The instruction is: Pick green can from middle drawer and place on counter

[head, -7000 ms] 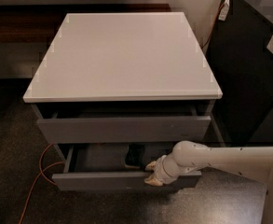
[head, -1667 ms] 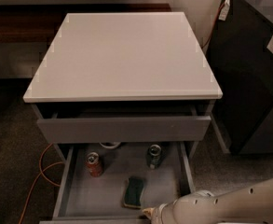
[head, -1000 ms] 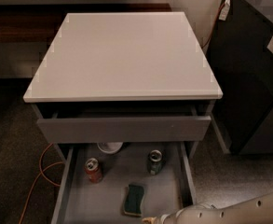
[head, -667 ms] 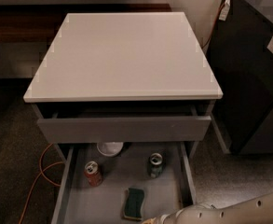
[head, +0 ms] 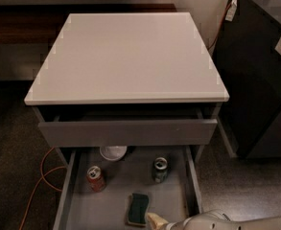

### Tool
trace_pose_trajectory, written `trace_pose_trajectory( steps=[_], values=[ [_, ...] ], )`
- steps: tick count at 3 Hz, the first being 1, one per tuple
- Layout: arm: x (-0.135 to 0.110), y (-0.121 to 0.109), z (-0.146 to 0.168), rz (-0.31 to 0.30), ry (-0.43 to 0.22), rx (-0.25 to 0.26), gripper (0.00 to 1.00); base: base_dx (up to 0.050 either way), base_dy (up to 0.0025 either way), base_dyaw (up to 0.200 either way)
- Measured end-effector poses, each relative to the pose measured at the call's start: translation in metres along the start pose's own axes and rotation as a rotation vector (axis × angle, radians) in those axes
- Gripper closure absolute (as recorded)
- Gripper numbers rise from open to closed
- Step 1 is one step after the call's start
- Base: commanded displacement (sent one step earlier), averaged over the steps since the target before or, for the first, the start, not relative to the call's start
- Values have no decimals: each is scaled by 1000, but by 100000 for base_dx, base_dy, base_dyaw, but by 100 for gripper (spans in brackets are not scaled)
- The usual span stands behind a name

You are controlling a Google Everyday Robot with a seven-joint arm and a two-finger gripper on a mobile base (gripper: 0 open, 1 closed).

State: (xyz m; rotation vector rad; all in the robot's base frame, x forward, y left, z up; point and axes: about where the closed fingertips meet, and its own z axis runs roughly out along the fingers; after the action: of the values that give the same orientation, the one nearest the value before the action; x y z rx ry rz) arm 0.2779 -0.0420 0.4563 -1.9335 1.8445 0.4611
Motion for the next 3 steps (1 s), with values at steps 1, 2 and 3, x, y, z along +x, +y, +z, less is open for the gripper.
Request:
trace_pose_trajectory(
  steps=[1,2,3],
  values=[
    [-6,-4,-12,-4,-10,-9,0,0,0,0],
    [-8,-18,-28,5,-29,-19,0,0,0,0],
    [-5,-36,-40,25,-55,-24,0,0,0,0]
  ],
)
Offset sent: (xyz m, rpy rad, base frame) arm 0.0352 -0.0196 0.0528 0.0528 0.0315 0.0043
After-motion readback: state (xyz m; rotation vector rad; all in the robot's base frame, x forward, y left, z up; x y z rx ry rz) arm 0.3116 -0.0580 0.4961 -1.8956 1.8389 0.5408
